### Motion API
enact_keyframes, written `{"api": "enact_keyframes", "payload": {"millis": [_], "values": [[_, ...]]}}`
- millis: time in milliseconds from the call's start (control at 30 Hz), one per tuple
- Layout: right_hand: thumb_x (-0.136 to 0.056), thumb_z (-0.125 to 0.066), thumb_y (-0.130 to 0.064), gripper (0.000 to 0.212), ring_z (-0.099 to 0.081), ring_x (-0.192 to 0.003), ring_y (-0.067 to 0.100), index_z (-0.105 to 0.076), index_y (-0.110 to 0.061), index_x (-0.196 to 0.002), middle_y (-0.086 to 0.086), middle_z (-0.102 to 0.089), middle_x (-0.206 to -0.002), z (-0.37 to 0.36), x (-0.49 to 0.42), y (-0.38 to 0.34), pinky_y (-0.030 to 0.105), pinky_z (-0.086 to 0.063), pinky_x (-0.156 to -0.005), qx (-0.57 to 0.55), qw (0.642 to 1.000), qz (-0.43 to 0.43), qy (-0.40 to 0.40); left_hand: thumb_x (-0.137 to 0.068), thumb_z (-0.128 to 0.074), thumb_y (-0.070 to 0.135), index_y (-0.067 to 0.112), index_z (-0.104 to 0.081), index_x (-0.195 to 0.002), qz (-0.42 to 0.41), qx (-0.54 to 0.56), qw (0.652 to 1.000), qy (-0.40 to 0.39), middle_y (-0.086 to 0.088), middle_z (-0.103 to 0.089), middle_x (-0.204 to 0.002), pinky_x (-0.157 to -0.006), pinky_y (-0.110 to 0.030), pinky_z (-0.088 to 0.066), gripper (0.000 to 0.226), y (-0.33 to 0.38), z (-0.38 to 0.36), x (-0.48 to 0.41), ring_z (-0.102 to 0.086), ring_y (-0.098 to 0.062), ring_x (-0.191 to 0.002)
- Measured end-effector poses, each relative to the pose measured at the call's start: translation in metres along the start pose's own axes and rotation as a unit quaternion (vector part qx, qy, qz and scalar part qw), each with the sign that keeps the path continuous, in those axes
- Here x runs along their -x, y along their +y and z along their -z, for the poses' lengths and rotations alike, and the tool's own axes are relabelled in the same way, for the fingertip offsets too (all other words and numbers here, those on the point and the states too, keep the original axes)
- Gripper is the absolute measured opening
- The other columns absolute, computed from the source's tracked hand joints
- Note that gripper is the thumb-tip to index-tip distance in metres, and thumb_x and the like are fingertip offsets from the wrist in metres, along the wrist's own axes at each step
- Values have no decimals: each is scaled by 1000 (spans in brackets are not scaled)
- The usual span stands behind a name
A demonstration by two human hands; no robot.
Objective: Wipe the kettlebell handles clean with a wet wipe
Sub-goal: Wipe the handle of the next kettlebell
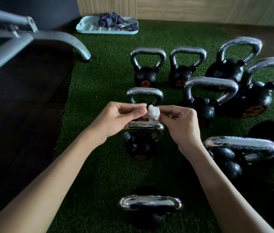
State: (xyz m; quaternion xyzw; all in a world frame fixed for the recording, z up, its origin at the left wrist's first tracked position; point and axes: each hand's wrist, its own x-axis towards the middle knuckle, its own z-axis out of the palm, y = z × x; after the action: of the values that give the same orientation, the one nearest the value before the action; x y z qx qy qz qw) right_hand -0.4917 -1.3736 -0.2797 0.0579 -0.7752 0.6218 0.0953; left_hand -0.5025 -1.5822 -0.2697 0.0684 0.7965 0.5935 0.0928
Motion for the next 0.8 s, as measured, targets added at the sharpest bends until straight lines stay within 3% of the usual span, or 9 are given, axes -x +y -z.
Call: {"api": "enact_keyframes", "payload": {"millis": [100, 167, 300, 367, 433, 500, 600, 667, 800], "values": [[-81, -85, -15, 13, -73, -75, 3, -84, -22, -92, -13, -79, -82, -3, -9, 0, 18, -52, -67, 23, 1000, 18, -6, -66, -79, 52, 35, -81, -103, 40, 55, 998, 7, -28, -69, -115, -75, -25, -44, 41, 5, -9, -1, -51, -17, -71], [-80, -86, -13, 14, -72, -77, -1, -84, -20, -92, -10, -78, -84, -6, -14, 0, 16, -50, -69, 29, 999, 31, -15, -61, -83, 50, 29, -81, -103, 60, 75, 995, 12, -34, -67, -111, -64, -21, -41, 47, 4, -8, -1, -44, -11, -58], [-81, -85, -20, 20, -62, -76, -11, -83, -24, -101, -10, -75, -94, -1, -22, 1, 6, -41, -69, 113, 989, 52, -76, -66, -86, 40, 24, -80, -106, 83, 70, 994, 7, -10, -77, -106, -79, -21, -45, 44, 6, 1, 1, -68, -7, -76], [-78, -88, -25, 30, -63, -86, -11, -81, -28, -107, -11, -77, -101, 10, -25, 6, 3, -40, -74, 178, 978, 33, -101, -72, -84, 39, 34, -77, -107, 40, -59, 996, 57, 14, -78, -95, -71, -10, -45, 36, 10, 15, 5, -65, 11, -68], [-73, -90, -32, 41, -65, -100, -4, -78, -31, -112, -11, -76, -108, 15, -23, 13, 5, -43, -85, 261, 957, 21, -129, -74, -84, 43, 38, -74, -109, -20, -225, 971, 79, 33, -69, -83, -53, -4, -38, 36, 15, 24, 12, -58, 10, -52], [-71, -90, -35, 47, -67, -109, 12, -76, -33, -116, -7, -76, -111, 11, -19, 20, 26, -50, -97, 313, 936, 16, -158, -79, -81, 43, 38, -71, -113, -60, -316, 945, 55, 44, -53, -72, -39, -8, -31, 35, 19, 17, 16, -45, 0, -36], [-73, -88, -36, 44, -68, -103, 16, -76, -37, -116, -5, -78, -108, 8, -15, 25, 37, -54, -90, 320, 936, -5, -145, -85, -73, 49, 41, -76, -108, -101, -387, 916, 6, 16, -76, -82, -56, -18, -54, 25, 12, -3, 8, -62, 5, -58], [-74, -88, -36, 42, -70, -91, 9, -76, -37, -115, -6, -78, -104, 12, -13, 27, 25, -55, -81, 310, 942, -23, -130, -91, -68, 46, 37, -80, -102, -107, -427, 898, -11, 9, -77, -95, -74, -34, -60, 18, 8, -15, 0, -71, -5, -81], [-74, -89, -30, 40, -66, -77, 5, -78, -32, -113, -4, -79, -95, 23, -7, 31, 3, -42, -62, 299, 948, -49, -96, -91, -72, 40, 41, -77, -109, -109, -458, 882, -20, 10, -76, -101, -77, -34, -60, 18, 12, -16, -10, -70, -8, -83]]}}
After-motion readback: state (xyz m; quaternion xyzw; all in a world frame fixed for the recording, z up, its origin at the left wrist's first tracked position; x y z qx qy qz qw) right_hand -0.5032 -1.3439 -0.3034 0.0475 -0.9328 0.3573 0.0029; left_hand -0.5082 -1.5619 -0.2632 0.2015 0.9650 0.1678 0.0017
